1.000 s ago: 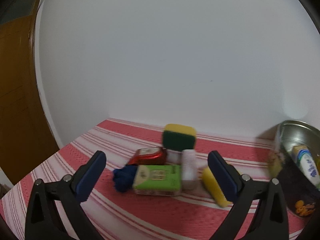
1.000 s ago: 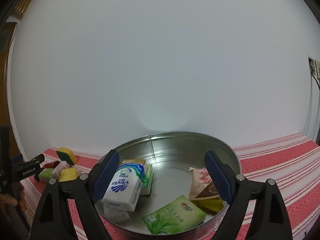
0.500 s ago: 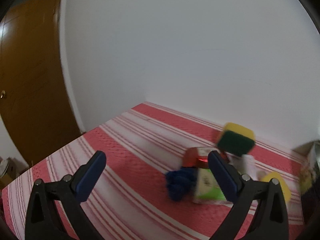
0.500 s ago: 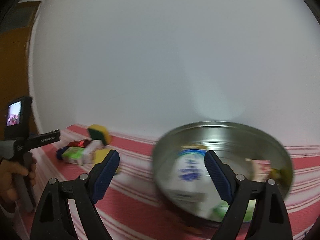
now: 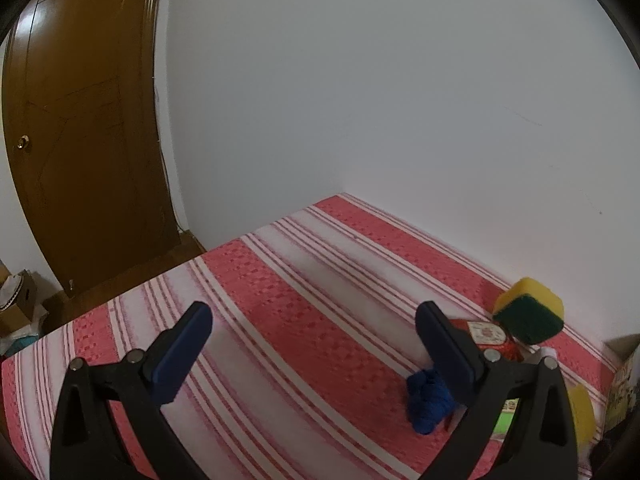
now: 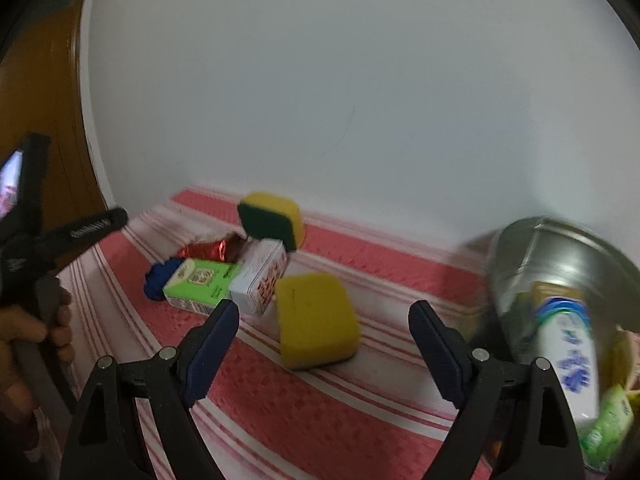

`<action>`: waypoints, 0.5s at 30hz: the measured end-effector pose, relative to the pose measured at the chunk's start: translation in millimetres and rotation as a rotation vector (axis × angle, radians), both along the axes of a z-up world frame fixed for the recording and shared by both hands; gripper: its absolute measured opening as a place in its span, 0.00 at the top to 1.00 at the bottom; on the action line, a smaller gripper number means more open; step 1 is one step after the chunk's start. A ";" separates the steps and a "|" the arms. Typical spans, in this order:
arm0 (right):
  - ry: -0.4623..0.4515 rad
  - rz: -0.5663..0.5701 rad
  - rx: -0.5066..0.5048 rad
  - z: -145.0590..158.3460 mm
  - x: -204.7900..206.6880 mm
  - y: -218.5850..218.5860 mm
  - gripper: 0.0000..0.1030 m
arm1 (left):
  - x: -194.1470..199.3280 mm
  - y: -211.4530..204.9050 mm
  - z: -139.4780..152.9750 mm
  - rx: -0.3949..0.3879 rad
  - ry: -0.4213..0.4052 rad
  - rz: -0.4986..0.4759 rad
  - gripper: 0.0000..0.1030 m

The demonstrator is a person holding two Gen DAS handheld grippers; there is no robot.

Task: Organize objects
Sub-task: 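Move both grippers back toward the remaining pile of items, then grasp the yellow sponge with the right gripper while the left grasps the white box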

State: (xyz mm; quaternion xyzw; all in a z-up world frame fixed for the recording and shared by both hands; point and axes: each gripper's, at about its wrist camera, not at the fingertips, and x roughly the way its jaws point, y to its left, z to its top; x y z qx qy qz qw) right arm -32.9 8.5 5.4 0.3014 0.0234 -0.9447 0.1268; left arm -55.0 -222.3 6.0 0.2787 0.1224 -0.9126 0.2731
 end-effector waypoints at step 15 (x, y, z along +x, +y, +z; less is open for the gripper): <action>-0.259 0.005 0.099 -36.6 -60.1 -19.2 0.40 | -6.5 15.5 1.5 -0.040 -0.001 -0.094 0.00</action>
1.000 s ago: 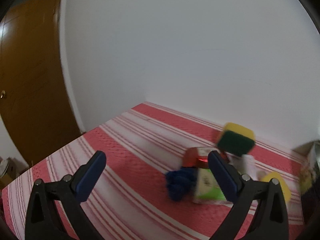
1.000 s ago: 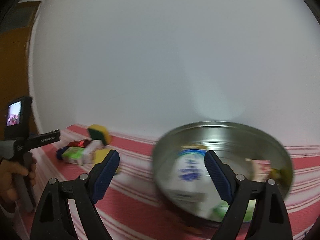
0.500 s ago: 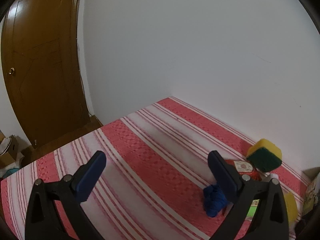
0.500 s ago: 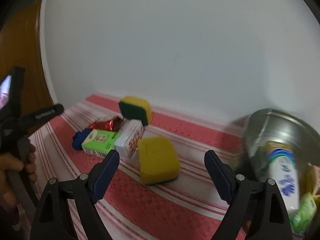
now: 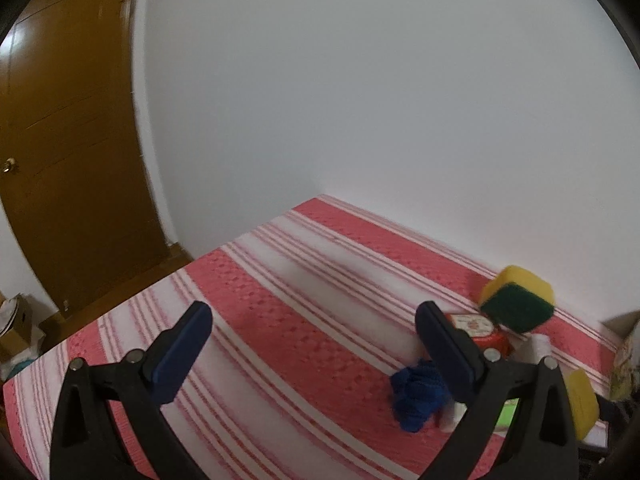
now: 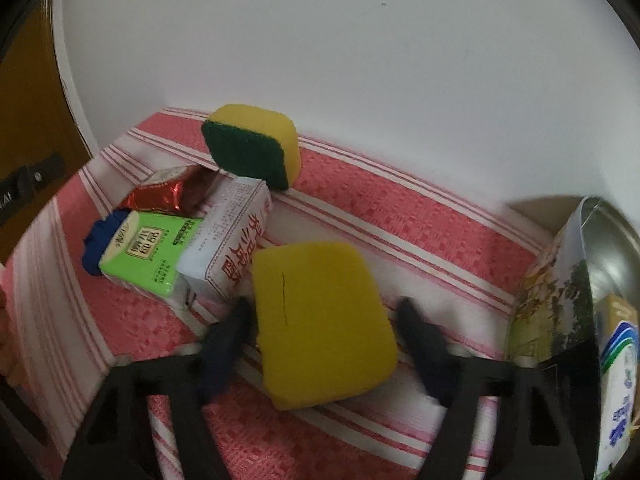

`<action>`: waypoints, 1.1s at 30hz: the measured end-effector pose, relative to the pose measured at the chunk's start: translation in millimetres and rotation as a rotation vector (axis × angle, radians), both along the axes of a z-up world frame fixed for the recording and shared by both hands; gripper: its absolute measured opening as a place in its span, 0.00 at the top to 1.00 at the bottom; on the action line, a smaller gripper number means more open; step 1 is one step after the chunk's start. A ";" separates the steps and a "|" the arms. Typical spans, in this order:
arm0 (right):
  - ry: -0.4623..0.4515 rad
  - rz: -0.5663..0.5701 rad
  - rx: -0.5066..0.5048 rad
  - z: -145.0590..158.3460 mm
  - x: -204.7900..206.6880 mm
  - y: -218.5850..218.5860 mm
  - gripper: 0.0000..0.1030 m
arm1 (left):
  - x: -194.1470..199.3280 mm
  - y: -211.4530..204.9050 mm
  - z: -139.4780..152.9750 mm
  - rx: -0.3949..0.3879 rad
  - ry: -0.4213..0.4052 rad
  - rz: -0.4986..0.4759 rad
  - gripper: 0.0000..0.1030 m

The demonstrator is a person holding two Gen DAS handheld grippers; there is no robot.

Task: Organize objects
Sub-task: 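Grasp the yellow sponge with the right gripper while the left grasps the white box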

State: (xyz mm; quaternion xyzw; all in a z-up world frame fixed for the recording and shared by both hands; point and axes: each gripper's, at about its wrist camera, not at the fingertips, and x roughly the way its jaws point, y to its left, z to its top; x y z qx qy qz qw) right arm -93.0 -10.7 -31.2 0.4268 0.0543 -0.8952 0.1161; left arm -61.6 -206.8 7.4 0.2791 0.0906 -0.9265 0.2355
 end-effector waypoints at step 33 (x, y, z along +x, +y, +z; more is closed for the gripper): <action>0.297 -0.058 -0.227 53.2 113.6 81.9 0.44 | -81.0 166.1 -38.2 -0.097 -0.318 -0.492 0.34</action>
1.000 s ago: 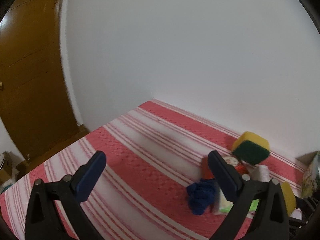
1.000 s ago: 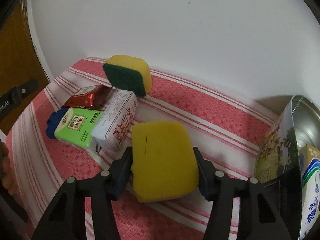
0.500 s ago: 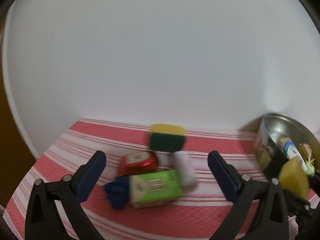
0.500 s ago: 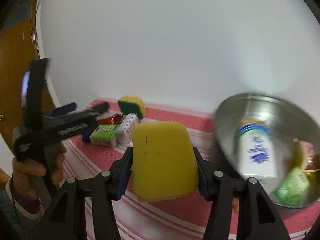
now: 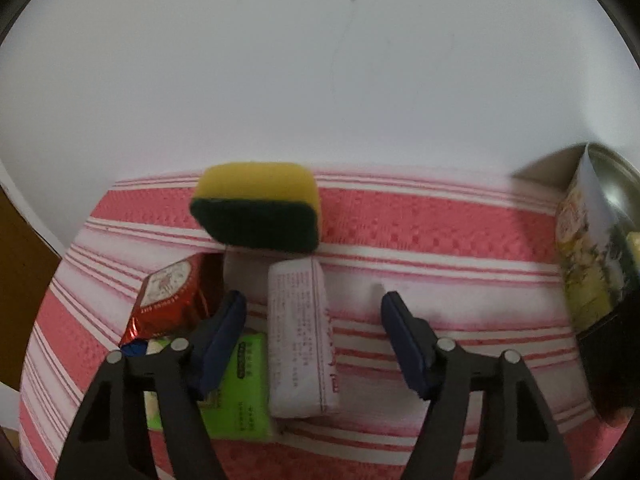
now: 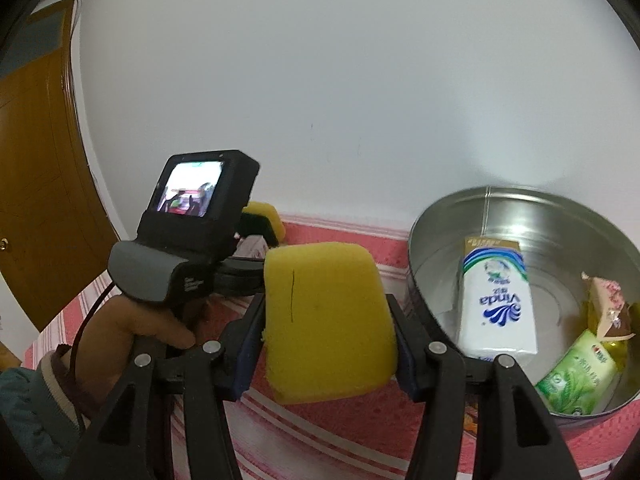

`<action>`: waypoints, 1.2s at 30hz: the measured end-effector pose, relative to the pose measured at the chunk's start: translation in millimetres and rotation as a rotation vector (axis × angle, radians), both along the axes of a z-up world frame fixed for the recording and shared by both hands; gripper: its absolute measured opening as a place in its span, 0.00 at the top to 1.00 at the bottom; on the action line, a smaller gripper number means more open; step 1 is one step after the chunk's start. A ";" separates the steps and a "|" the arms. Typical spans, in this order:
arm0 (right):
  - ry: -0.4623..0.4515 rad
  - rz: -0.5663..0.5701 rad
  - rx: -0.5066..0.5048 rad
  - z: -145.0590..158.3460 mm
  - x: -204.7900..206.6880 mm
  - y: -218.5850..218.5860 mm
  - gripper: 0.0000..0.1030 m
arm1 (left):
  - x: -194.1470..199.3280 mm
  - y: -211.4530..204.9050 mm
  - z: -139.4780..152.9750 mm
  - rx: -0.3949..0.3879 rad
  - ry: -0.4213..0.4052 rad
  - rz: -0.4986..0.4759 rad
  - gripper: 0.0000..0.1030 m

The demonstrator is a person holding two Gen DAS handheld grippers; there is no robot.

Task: Organize objects
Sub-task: 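Grasp the yellow sponge with the right gripper while the left grasps the white box, then carry the yellow sponge and white box over the metal tin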

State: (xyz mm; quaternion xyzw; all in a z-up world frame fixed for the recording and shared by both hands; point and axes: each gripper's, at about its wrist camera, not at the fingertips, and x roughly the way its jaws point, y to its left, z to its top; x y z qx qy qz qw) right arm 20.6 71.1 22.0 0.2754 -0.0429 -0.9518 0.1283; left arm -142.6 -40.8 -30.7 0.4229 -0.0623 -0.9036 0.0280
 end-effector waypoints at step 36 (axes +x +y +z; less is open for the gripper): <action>0.216 -0.226 0.061 24.6 13.2 27.4 0.43 | 127.1 14.6 62.8 0.272 0.362 -0.042 0.79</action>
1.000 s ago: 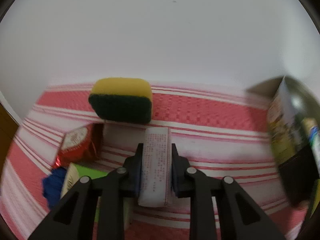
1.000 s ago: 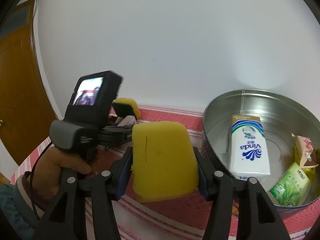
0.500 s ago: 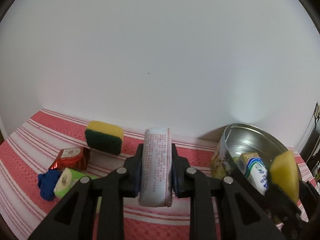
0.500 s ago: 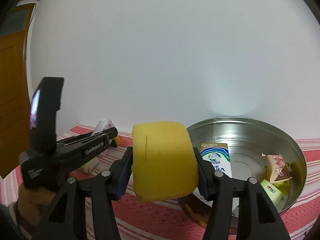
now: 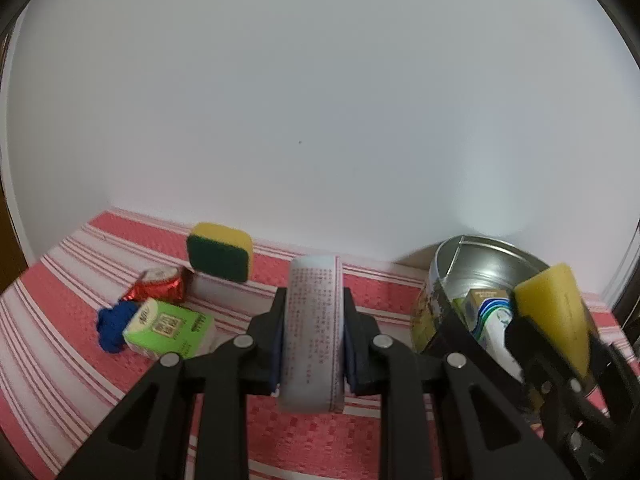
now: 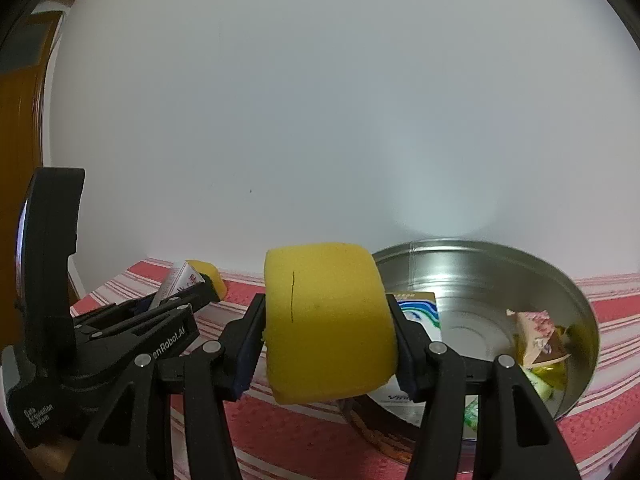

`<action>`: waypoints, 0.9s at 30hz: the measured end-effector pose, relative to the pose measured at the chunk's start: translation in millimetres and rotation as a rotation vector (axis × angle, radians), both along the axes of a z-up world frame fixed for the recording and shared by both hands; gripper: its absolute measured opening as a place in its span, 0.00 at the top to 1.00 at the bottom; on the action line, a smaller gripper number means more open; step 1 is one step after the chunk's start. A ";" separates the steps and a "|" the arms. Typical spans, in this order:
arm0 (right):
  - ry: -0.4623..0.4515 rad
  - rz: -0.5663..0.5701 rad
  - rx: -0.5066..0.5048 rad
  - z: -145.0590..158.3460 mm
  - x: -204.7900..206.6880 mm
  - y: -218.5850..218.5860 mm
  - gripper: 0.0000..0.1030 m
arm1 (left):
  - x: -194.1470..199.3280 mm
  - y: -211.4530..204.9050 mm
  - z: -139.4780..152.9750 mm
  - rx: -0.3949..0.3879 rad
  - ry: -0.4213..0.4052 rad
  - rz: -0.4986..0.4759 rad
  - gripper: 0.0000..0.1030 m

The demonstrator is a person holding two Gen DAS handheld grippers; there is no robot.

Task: Organize objects
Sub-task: 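Carry the yellow sponge and white box over the metal tin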

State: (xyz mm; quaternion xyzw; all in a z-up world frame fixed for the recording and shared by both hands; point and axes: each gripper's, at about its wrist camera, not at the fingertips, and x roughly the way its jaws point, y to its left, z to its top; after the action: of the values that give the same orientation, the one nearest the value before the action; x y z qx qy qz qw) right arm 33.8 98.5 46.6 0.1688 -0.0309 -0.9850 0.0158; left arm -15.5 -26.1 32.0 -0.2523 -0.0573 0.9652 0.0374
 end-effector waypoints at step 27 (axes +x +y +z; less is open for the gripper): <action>0.113 -0.137 0.023 24.9 16.3 61.0 0.43 | 7.8 3.1 7.1 -0.022 0.068 -0.039 0.79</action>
State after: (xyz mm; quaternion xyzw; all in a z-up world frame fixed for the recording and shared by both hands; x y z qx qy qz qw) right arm 50.2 159.5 71.5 0.1107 -0.0301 -0.9920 -0.0518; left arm -7.7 -23.1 39.1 -0.2206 -0.0405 0.9730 0.0553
